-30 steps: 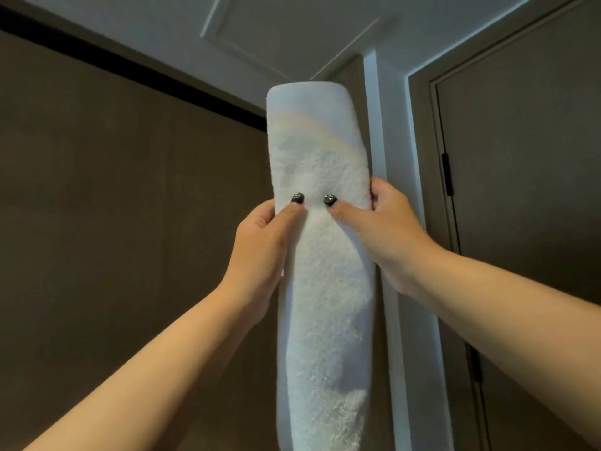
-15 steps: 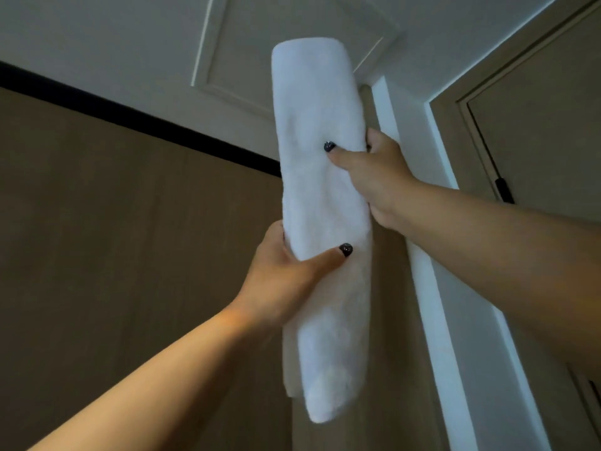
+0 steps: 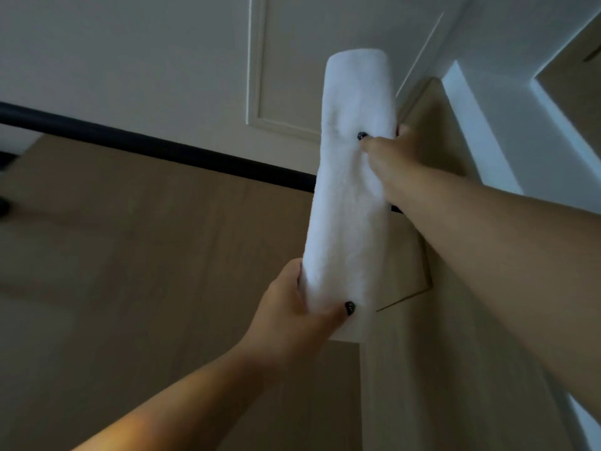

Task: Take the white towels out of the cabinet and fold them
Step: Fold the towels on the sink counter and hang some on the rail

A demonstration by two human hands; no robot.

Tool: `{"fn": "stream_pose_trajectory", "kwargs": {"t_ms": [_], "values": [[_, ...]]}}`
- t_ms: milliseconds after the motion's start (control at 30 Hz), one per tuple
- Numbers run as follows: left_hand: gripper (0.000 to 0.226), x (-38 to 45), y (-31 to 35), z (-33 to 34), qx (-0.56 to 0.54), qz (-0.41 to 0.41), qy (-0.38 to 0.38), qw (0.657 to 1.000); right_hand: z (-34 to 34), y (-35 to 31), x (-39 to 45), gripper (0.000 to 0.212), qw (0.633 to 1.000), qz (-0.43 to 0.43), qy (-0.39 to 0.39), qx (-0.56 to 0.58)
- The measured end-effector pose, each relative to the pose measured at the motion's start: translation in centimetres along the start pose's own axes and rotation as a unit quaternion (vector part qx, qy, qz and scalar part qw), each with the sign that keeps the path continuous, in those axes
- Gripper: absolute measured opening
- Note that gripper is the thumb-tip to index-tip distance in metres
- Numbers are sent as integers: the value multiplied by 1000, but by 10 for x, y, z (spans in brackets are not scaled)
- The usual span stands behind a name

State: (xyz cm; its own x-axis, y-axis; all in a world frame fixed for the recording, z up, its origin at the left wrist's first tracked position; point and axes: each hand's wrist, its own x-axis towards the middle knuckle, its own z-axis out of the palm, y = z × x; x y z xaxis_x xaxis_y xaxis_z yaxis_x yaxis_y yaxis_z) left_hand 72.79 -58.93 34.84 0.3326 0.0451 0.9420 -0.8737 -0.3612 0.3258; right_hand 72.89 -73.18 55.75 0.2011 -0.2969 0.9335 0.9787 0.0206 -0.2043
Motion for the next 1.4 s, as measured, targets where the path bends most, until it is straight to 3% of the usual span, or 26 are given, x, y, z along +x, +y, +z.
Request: {"fn": "stream_pose_trajectory", "kwargs": {"t_ms": [100, 200, 300, 400, 500, 600, 700, 900, 967, 1033, 1133, 1233, 1367, 1400], "values": [[41, 8, -10, -6, 27, 15, 2, 1000, 9, 19, 10, 28, 998, -9, 18, -68], [40, 14, -20, -8, 12, 25, -3, 1000, 13, 16, 22, 50, 978, -26, -36, -205], [37, 16, -27, -1, 11, 29, 0, 1000, 14, 5, 25, 29, 942, -66, -123, -307], [34, 17, -31, 7, 14, 35, 6, 999, 12, 0, 17, 17, 911, -79, -203, -351], [29, 14, -34, 11, 20, 55, 22, 998, 5, 2, 8, 40, 888, -68, -290, -349], [26, 12, -39, 9, 92, 103, 58, 989, 5, 4, 11, 42, 884, -54, -345, -310], [55, 25, -36, 1, 172, 148, 78, 971, 8, 1, 15, 43, 872, -33, -392, -291], [124, 70, 3, -8, 31, -2, -39, 999, 12, 0, 17, 37, 866, -8, -414, -280], [118, 85, 14, -6, -19, -21, -66, 997, 11, 0, 16, 43, 867, -5, -417, -273], [98, 93, 15, -2, -23, -19, -71, 997, 9, 1, 13, 43, 891, -15, -367, -269], [59, 89, 5, 9, -10, -32, -19, 999, 2, 10, 5, 48, 923, -158, -221, -274], [44, 84, 1, 28, -27, -33, 32, 999, -3, 14, -9, 49, 891, -242, -232, -306], [42, 84, 13, 58, -23, -30, 63, 997, 2, 5, -9, 49, 814, -217, -268, -467], [44, 83, 15, 63, -22, -30, 67, 997, 3, 4, -6, 55, 811, -204, -264, -480]]}}
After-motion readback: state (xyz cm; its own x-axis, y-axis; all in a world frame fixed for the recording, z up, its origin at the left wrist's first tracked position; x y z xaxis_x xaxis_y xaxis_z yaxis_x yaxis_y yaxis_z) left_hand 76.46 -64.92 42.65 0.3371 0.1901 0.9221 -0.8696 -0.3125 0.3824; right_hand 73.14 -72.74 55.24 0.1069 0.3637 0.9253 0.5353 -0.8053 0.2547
